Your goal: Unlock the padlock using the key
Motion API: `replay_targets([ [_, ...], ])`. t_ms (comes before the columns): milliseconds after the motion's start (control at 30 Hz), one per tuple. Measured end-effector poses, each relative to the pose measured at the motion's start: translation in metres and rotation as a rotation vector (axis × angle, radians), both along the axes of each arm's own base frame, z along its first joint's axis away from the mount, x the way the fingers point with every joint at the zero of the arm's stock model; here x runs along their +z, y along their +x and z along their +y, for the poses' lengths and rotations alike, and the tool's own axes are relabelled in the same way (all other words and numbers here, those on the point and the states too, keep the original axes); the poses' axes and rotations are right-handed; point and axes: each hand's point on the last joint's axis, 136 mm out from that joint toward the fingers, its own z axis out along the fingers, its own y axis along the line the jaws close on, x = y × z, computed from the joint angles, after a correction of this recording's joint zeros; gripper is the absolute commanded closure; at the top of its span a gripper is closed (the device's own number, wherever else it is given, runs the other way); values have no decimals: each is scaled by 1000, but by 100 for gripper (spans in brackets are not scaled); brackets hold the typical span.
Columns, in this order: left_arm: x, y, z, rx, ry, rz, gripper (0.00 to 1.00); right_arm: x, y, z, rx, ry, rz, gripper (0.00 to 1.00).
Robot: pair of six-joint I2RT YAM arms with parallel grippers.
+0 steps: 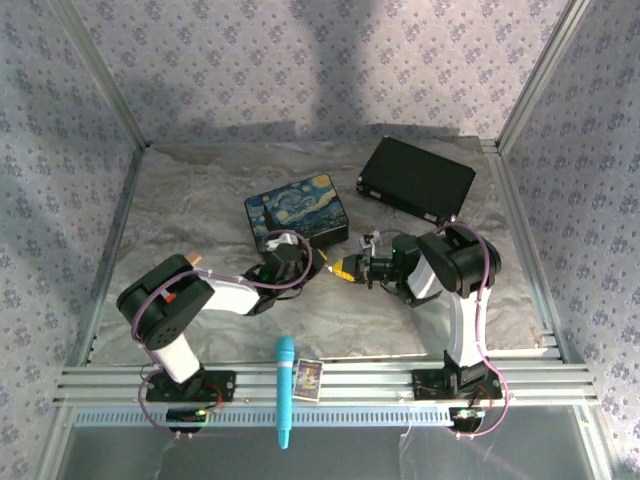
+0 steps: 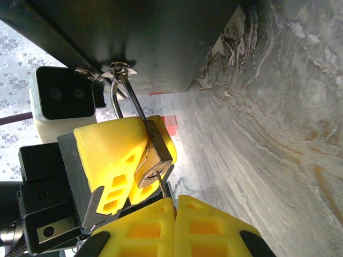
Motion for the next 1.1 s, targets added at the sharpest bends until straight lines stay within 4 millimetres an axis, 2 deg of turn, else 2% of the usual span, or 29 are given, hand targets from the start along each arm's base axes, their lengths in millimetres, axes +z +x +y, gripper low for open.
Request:
replay_targets([
  [333, 0, 1, 0, 1, 0, 0, 100, 0, 0, 2, -4, -1, -4, 100],
  [533, 0, 2, 0, 4, 2, -2, 85, 0, 0, 3, -7, -3, -5, 100],
  [867, -5, 6, 1, 15, 9, 11, 75, 1, -11, 18, 24, -6, -17, 100],
  [967, -5, 7, -1, 14, -2, 5, 77, 2, -11, 19, 24, -4, -22, 100],
  [1100, -5, 8, -1, 13, 1, 1, 88, 3, -11, 19, 23, -2, -28, 100],
])
